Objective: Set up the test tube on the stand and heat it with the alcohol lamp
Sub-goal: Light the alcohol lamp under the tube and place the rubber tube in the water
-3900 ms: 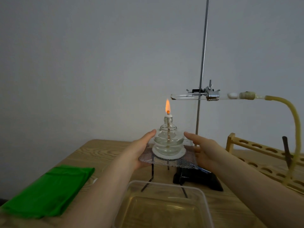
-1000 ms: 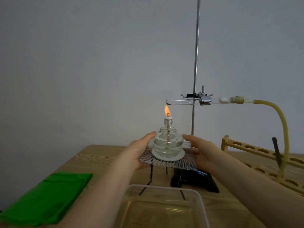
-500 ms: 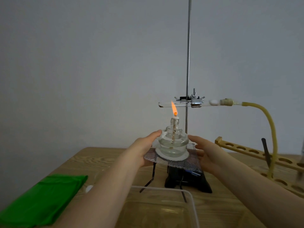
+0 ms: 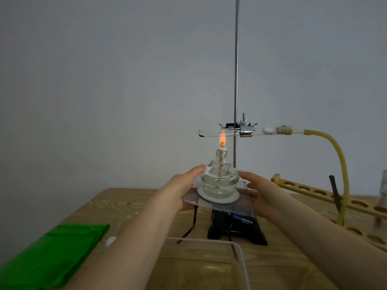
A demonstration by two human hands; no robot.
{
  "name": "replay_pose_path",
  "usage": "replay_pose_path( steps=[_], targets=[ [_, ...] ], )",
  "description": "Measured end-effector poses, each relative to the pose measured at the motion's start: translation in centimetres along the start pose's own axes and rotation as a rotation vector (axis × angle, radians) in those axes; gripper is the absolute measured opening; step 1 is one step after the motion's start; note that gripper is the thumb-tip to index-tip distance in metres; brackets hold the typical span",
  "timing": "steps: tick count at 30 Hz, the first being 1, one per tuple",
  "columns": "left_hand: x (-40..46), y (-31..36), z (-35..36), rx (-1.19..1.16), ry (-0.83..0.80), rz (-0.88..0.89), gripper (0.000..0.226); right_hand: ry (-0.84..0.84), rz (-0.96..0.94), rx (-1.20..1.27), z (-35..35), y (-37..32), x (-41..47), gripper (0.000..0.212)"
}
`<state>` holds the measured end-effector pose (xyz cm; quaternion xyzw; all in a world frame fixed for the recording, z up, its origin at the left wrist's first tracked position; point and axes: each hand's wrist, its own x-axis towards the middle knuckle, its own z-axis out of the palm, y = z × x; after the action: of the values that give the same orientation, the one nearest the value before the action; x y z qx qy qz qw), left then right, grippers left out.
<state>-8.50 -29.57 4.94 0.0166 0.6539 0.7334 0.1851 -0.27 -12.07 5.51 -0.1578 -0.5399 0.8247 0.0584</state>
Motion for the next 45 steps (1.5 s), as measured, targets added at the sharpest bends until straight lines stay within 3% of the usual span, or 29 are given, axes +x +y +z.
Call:
replay_pose_path(
  steps=[8, 13, 22, 34, 45],
  targets=[
    [-0.1, 0.2, -1.6, -0.033, -0.002, -0.023, 0.065, -0.030, 0.002, -0.006, 1.4, 0.5, 0.4, 0.061],
    [-0.5, 0.3, -2.5, -0.057, 0.005, -0.028, 0.060, -0.050, 0.006, -0.016, 2.4, 0.8, 0.6, 0.046],
    [-0.7, 0.3, -4.3, -0.096, 0.035, -0.037, 0.054, -0.084, 0.022, -0.045, 4.1, 1.2, 0.8, 0.044],
    [-0.2, 0.2, -5.4, -0.098, 0.038, -0.047, 0.058, -0.071, 0.020, -0.050, 4.9, 1.6, 1.2, 0.060],
    [-0.5, 0.2, -3.5, -0.066, 0.010, -0.033, 0.062, -0.040, 0.008, -0.063, 3.2, 1.0, 0.5, 0.062]
  ],
)
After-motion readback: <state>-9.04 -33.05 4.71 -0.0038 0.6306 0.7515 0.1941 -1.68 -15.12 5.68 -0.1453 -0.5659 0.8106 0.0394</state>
